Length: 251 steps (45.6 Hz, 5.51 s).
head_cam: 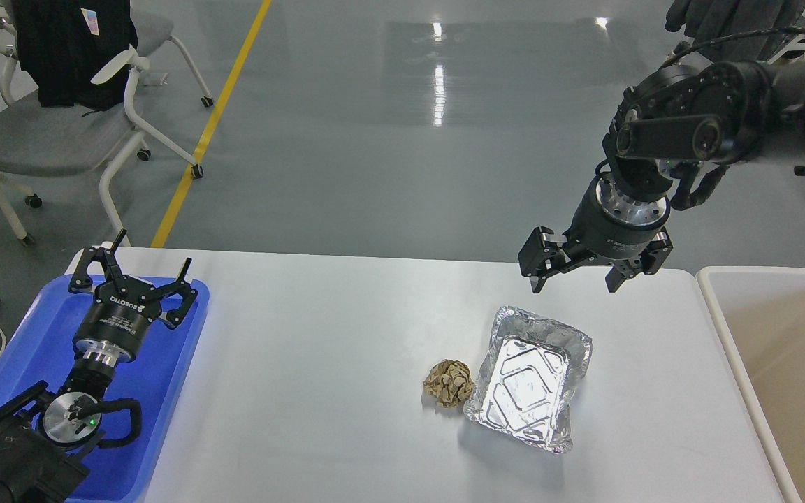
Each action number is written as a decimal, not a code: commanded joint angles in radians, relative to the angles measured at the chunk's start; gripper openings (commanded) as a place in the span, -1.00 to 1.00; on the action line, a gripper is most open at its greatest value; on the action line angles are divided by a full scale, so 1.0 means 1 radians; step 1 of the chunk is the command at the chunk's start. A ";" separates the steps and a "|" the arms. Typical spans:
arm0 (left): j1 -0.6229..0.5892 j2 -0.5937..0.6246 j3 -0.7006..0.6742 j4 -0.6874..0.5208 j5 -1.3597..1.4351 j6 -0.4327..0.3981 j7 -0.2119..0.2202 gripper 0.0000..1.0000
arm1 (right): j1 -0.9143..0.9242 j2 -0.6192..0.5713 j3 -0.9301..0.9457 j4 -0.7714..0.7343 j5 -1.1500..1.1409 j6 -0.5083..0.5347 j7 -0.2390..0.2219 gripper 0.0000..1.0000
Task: Tidy desktop
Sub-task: 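Move the right gripper toward the aluminium foil tray's far edge, then lower the right gripper and grasp the foil tray's rim, then lift the foil tray with the right gripper and tilt it up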
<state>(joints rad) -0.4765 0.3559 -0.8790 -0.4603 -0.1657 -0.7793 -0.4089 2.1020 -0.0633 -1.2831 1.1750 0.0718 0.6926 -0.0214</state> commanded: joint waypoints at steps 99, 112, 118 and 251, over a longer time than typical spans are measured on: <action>-0.001 0.000 0.000 -0.001 0.000 0.000 0.001 0.98 | -0.404 -0.219 0.136 -0.015 -0.142 -0.378 0.003 1.00; -0.001 0.000 0.000 0.000 0.000 0.000 0.001 0.98 | -0.566 -0.219 0.197 -0.051 -0.218 -0.489 0.008 0.99; -0.001 0.000 0.000 0.000 0.000 0.000 0.001 0.98 | -0.637 -0.219 0.228 -0.060 -0.227 -0.528 0.008 0.98; -0.001 0.000 0.000 0.000 0.000 0.000 0.001 0.98 | 0.293 -0.374 0.111 0.360 -0.313 -0.094 0.017 -1.00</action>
<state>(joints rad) -0.4770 0.3554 -0.8789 -0.4603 -0.1656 -0.7793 -0.4080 2.2883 -0.4289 -1.1978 1.5240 -0.2637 0.4918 -0.0084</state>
